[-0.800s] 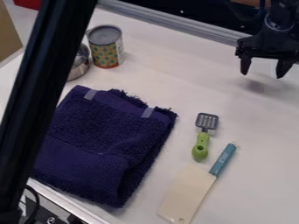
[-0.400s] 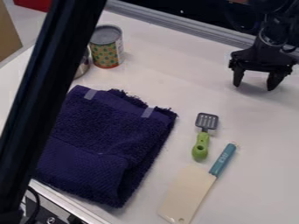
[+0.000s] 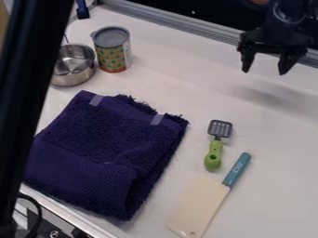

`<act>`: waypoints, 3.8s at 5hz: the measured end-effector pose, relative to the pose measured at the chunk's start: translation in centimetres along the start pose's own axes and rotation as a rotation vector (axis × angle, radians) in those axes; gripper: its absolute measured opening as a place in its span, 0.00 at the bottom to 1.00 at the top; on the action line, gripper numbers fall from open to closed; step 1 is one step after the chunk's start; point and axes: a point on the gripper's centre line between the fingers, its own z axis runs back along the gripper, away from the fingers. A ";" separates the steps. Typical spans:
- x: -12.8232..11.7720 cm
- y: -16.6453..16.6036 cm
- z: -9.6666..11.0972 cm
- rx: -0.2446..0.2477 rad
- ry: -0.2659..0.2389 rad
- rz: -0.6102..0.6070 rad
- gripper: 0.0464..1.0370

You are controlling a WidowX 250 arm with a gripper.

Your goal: Puts the can in the top right side of the table

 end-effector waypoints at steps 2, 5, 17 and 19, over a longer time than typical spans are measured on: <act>2.9 8.0 2.9 0.034 -0.048 0.222 0.96; 8.1 21.1 4.7 0.018 -0.124 0.532 0.96; 9.5 26.2 -3.8 0.218 -0.198 1.027 0.96; 8.7 24.8 -4.1 0.215 -0.155 1.012 0.96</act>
